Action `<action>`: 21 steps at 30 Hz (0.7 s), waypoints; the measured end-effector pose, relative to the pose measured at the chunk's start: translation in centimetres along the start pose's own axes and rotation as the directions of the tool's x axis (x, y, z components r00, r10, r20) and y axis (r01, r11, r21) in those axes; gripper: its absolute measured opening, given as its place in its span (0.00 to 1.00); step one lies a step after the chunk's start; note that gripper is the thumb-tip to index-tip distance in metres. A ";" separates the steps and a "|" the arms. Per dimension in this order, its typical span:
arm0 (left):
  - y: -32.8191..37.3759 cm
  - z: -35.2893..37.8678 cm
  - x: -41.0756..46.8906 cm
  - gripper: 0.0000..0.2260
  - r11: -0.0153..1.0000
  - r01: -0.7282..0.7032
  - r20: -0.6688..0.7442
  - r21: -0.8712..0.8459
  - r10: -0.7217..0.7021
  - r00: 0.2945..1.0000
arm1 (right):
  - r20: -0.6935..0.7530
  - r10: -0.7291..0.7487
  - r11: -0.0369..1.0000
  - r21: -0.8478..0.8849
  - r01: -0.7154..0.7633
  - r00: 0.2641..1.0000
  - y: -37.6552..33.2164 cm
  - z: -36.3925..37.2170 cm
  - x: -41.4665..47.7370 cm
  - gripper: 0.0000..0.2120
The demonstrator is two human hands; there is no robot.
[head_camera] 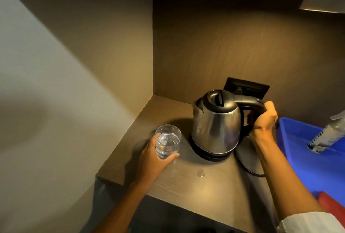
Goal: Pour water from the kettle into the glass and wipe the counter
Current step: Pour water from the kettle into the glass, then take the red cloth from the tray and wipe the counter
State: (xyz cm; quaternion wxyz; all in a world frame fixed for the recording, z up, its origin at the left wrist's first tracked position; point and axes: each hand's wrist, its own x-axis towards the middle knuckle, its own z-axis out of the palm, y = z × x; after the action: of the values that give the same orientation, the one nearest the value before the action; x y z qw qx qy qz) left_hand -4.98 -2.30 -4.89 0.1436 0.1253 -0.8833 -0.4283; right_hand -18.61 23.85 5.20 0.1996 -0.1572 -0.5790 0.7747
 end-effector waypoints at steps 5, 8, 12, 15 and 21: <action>-1.0 0.4 0.7 0.41 0.997 -0.014 0.016 -0.073 0.015 1.000 | -0.032 0.070 0.996 0.062 -0.068 0.997 2.4 -1.9 0.2 0.12; -1.1 0.7 0.6 0.47 0.994 -0.030 0.012 -0.106 0.031 0.999 | 0.008 0.059 0.998 -0.005 -0.059 0.998 2.3 -2.3 -0.4 0.14; 0.6 0.8 -2.5 0.45 0.980 -0.142 -0.266 -0.136 0.101 0.959 | 0.002 0.036 0.985 -0.172 -0.035 0.999 2.0 -4.3 -0.9 0.13; 3.8 1.0 -5.3 0.26 0.903 -0.419 -0.406 -0.092 0.350 0.844 | -0.031 -0.089 0.926 -0.372 0.071 0.996 1.7 -7.2 -1.5 0.09; 10.6 7.6 -5.9 0.09 0.756 -0.629 -0.081 -0.181 0.626 0.776 | 0.066 -0.195 0.723 -0.665 0.188 0.979 0.3 -13.7 -4.1 0.04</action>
State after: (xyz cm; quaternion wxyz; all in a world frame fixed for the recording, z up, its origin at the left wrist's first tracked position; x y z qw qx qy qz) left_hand -3.26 11.60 -1.82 0.2971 -0.1893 -0.8261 -0.4399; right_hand -8.52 33.21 1.17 0.2114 -0.1609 -0.8298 0.4907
